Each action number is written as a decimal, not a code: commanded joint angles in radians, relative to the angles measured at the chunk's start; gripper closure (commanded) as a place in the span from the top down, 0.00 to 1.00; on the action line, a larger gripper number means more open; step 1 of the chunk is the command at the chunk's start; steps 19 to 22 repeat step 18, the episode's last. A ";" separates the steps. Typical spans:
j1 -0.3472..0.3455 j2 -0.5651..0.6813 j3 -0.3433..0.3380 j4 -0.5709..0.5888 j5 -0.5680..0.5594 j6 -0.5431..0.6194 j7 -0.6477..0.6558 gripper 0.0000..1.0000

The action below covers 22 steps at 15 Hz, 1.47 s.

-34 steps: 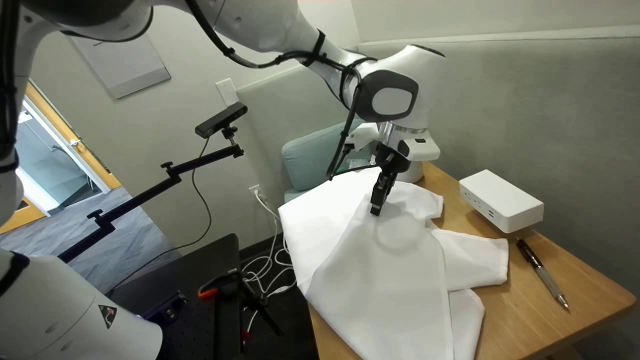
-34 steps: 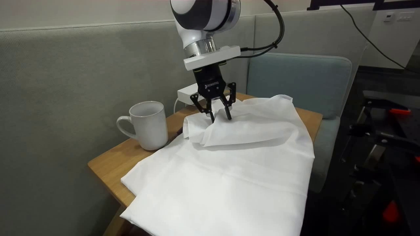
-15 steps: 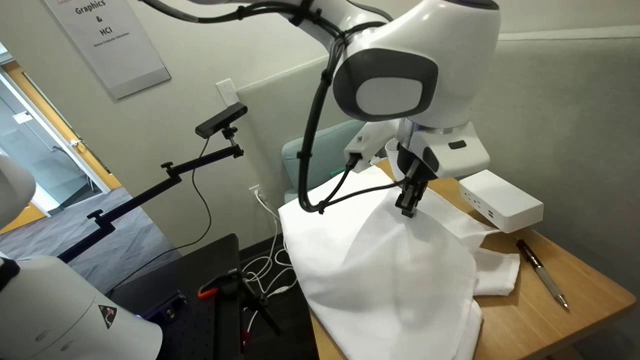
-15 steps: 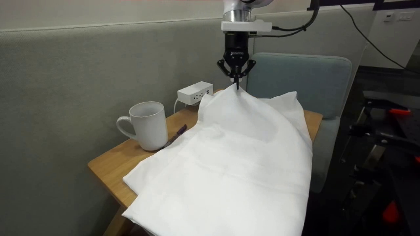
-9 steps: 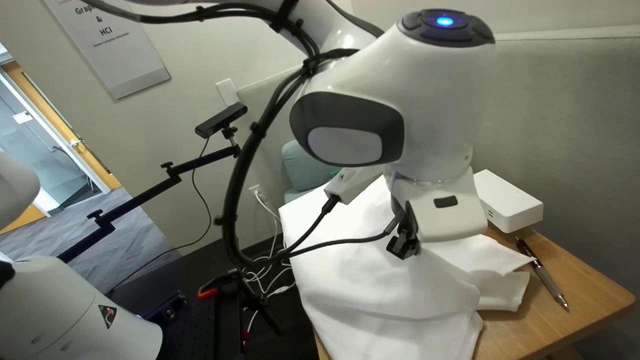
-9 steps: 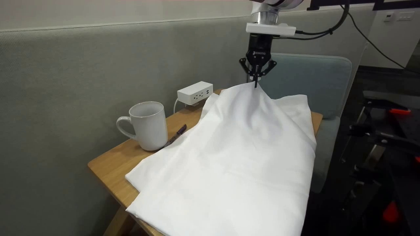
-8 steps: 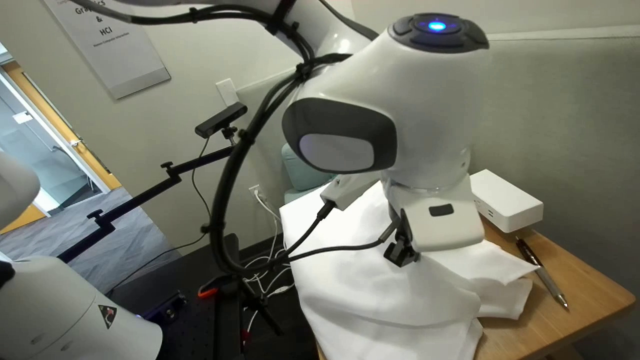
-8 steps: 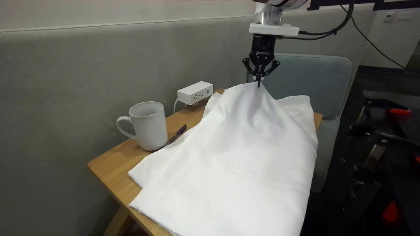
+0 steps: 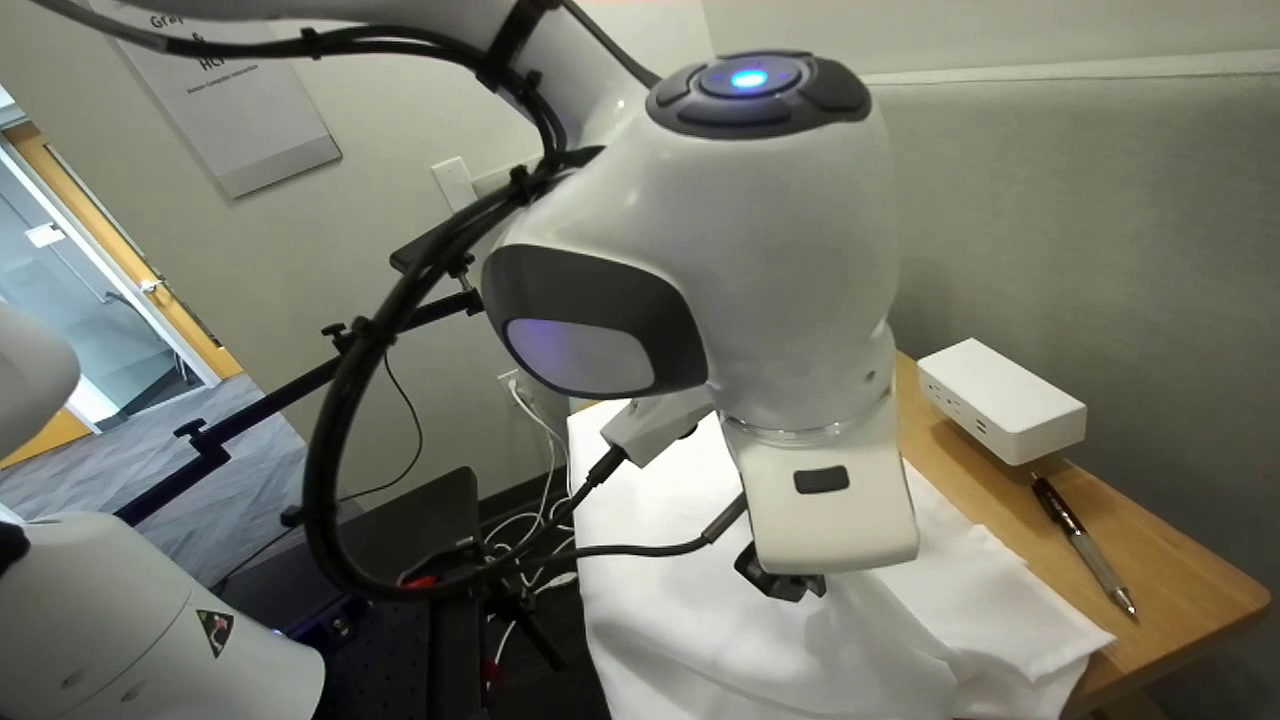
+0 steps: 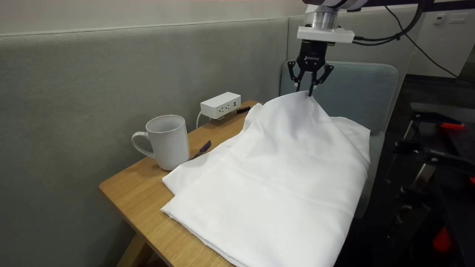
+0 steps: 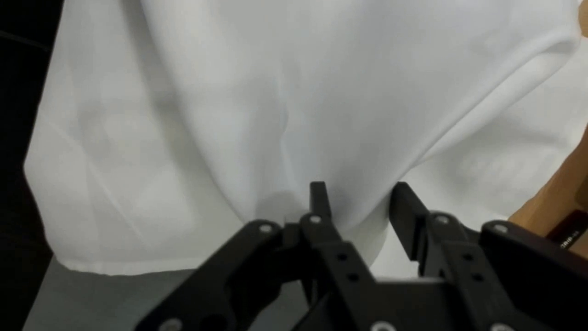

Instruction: Unfold the cloth on the table

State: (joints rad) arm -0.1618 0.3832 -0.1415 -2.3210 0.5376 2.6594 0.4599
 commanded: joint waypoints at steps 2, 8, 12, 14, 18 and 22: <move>0.011 -0.108 0.039 -0.099 0.020 0.094 -0.050 0.81; 0.049 -0.279 0.080 -0.216 -0.044 0.112 -0.144 1.00; 0.094 -0.400 0.082 -0.305 -0.135 0.162 -0.116 1.00; 0.105 -0.445 0.087 -0.335 -0.168 0.175 -0.109 1.00; 0.117 -0.505 0.097 -0.368 -0.184 0.177 -0.122 1.00; 0.117 -0.505 0.097 -0.368 -0.184 0.177 -0.122 1.00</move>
